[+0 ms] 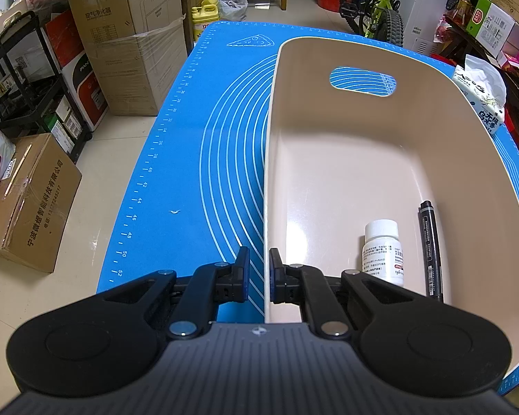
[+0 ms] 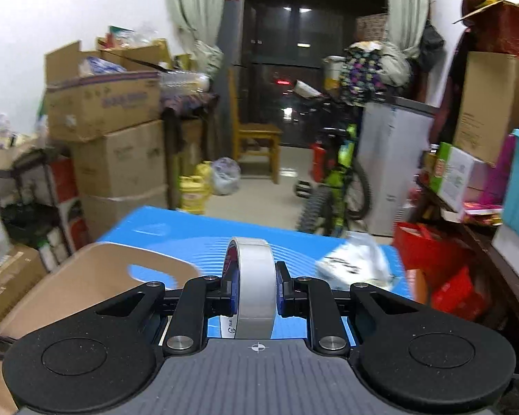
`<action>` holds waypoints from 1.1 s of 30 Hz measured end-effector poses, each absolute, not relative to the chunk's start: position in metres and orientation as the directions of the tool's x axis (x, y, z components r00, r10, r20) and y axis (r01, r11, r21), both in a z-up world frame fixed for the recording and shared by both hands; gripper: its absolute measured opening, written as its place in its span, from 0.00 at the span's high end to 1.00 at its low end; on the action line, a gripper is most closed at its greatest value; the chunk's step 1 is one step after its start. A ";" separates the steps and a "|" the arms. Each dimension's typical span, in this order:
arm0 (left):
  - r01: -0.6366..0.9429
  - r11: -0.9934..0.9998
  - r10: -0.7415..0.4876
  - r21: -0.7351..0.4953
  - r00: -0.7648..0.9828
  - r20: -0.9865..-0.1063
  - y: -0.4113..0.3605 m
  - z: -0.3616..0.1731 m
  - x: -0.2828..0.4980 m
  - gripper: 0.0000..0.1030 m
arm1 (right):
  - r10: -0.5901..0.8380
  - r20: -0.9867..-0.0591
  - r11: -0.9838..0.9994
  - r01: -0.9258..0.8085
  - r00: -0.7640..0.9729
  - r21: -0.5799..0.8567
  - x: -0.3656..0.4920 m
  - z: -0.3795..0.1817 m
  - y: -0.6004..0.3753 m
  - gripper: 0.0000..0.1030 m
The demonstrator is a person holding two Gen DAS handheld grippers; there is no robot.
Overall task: Organize rigid objects
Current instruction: 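Lower the tape roll into the beige bin and open the right gripper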
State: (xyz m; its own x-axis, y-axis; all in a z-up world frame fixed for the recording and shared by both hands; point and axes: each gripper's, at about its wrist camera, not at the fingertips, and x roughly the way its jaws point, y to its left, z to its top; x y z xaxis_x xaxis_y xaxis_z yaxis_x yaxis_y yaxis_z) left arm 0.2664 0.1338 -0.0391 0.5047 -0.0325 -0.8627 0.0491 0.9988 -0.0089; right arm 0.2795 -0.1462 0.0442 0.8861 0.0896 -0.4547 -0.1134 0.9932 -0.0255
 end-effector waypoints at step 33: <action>0.049 0.999 -0.027 -0.002 0.509 -0.860 0.134 -0.037 0.267 0.88 | 0.228 -0.770 0.934 -0.357 0.595 0.001 0.280 -0.039 -0.017 0.71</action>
